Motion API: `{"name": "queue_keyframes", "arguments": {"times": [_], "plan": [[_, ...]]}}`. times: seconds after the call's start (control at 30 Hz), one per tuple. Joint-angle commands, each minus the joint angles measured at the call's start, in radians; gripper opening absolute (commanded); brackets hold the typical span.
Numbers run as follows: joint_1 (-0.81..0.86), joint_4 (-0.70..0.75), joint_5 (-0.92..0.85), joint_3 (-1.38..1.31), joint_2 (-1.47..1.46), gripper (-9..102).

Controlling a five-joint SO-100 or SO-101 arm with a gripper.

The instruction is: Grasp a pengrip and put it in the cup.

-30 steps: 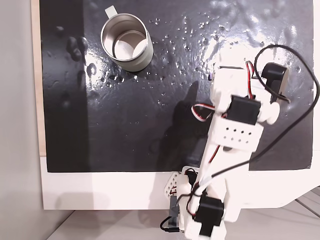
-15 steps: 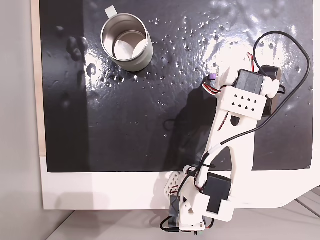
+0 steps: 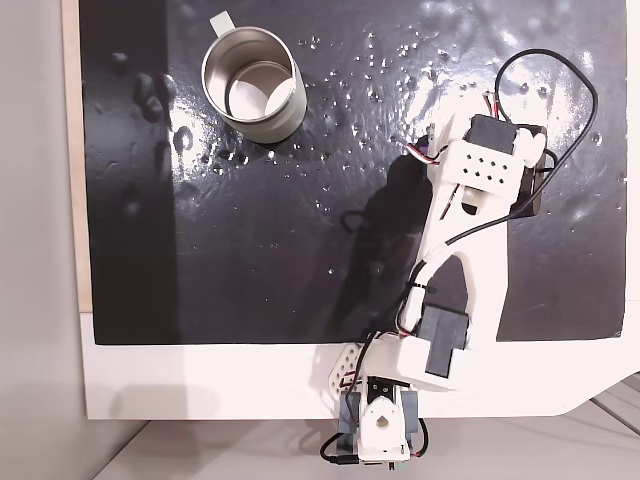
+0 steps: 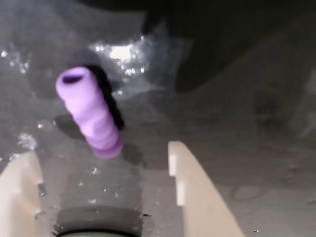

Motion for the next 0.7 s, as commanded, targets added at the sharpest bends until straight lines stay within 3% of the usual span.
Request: {"name": "queue_keyframes", "arguments": {"times": [0.0,0.2,0.5,0.67], "plan": [[0.023,-0.017,-0.021,-0.083,-0.02,25],[0.017,-0.031,-0.023,-0.106,-0.092,23],[0.008,-0.054,-0.025,-0.11,-0.126,0],[0.012,-0.011,-0.023,-0.144,-0.092,0]]}}
